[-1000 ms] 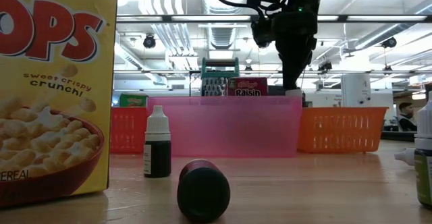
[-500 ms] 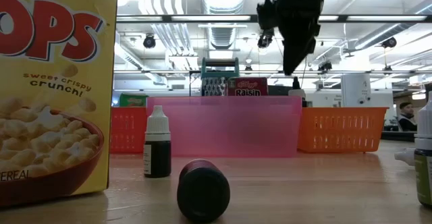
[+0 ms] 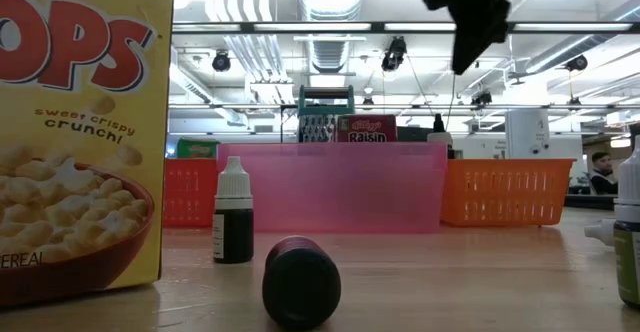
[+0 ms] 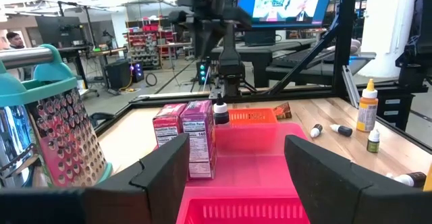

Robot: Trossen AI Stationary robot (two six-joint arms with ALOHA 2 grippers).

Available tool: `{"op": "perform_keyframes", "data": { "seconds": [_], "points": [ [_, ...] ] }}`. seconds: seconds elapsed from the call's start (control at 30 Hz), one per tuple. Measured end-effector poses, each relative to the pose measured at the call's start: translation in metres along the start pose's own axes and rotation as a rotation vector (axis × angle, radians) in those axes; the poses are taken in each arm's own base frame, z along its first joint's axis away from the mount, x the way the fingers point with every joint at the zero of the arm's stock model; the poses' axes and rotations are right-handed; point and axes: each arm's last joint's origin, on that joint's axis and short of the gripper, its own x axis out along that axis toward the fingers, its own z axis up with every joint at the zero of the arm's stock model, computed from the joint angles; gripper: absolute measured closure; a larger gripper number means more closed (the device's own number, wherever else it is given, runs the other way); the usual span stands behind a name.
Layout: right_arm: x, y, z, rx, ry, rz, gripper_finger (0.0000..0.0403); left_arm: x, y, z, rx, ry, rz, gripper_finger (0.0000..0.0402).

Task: Pick & Place Kitchen Items
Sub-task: Put the orange seasoning pack into the red bin

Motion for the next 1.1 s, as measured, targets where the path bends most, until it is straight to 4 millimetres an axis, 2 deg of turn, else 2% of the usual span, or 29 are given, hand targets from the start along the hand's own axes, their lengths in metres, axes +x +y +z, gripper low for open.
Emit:
{"op": "perform_keyframes", "data": {
  "seconds": [0.13,0.27,0.57,0.87,1.1],
  "points": [
    [-0.008,-0.012,-0.010,0.060,-0.034,-0.079,0.0327,0.000,0.000,0.000,0.000,0.000,0.000,0.0154],
    [-0.012,-0.022,-0.015,0.125,-0.049,-0.085,0.0333,0.000,0.000,0.000,0.000,0.000,0.000,0.0154],
    [-0.014,-0.039,-0.014,0.146,-0.040,-0.120,0.0323,0.000,0.000,0.000,0.000,0.000,0.000,0.0154],
    [0.007,-0.054,-0.020,0.191,0.056,-0.135,0.0307,0.000,0.000,0.000,0.000,0.000,0.000,0.0154],
    [0.026,-0.046,-0.045,0.108,0.256,-0.029,0.0294,0.000,0.000,0.000,0.000,0.000,0.000,0.0154]
  ]
}}
